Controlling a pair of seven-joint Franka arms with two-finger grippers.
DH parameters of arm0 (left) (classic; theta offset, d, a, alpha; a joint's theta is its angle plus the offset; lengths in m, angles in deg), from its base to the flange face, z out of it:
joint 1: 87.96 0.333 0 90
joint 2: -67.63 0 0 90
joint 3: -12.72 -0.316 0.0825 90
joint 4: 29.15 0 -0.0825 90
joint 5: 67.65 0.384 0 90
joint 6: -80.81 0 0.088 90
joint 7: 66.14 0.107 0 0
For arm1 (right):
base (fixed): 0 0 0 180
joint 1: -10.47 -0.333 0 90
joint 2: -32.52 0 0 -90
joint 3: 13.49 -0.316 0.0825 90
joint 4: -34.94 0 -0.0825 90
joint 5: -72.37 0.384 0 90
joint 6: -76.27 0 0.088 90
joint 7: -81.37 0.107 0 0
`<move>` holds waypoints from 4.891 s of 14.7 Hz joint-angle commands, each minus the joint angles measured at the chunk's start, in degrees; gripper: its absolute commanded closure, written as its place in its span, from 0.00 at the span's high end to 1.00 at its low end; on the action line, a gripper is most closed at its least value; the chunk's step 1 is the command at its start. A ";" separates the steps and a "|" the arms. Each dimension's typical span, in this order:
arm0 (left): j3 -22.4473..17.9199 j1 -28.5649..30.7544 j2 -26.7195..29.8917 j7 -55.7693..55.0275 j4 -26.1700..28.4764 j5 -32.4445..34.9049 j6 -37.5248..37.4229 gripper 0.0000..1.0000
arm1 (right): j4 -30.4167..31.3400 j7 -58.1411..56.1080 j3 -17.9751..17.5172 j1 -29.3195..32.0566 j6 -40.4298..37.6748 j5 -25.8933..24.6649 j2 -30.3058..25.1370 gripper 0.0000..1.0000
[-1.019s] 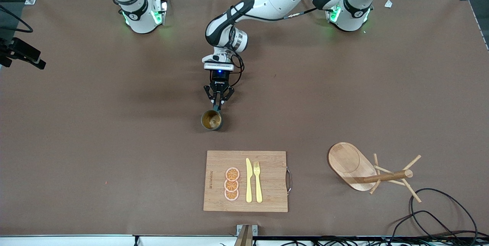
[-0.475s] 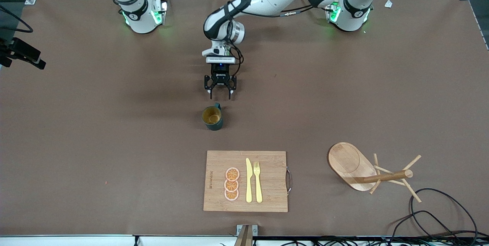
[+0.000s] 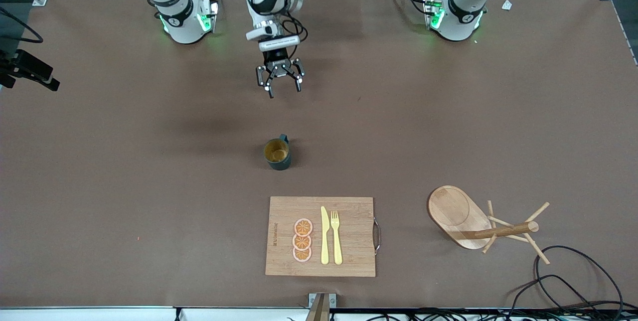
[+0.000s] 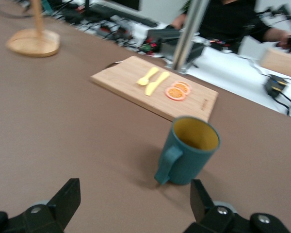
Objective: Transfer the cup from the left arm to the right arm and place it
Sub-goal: 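Open the left gripper and raise it while the right gripper approaches, then lower the right gripper onto the teal mug rim and grasp it, then carry the mug with the right gripper beside the cutting board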
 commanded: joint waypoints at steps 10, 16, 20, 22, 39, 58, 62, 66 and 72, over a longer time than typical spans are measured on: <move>0.62 37.42 23.19 45.63 -1.43 -44.06 2.85 1.00 | 3.52 0.33 -0.95 -8.73 11.12 8.99 13.02 1.00; 0.62 57.12 22.93 70.51 -1.87 -48.64 8.14 1.00 | 5.65 8.12 -0.95 -19.45 20.55 10.66 19.78 1.00; 0.62 66.53 23.45 83.35 -2.66 -52.51 7.88 1.00 | 5.56 25.44 -0.86 -28.77 27.75 10.49 24.52 1.00; 0.45 69.18 24.86 89.41 -2.57 -54.17 7.79 1.00 | 5.47 32.37 -0.86 -32.29 32.05 10.14 27.42 1.00; -3.31 80.28 37.68 129.60 -1.17 -68.51 -0.11 1.00 | 5.03 42.78 -0.60 -38.81 44.82 0.82 37.98 0.08; -19.25 62.07 53.25 137.52 15.45 -76.68 -2.85 1.00 | 5.73 -31.18 -0.60 -11.67 35.85 0.91 31.92 0.02; -18.89 61.90 52.81 137.52 14.92 -76.59 -3.11 1.00 | 8.45 -41.39 -0.60 -6.39 38.82 0.90 32.18 0.04; -18.89 61.90 51.76 137.52 13.43 -76.68 -2.85 1.00 | 11.88 -49.67 -0.77 -2.60 45.95 1.08 33.76 0.04; -18.89 61.99 51.23 137.61 12.99 -77.03 -2.41 1.00 | 14.17 -49.50 -0.78 -2.60 49.92 1.34 34.38 0.13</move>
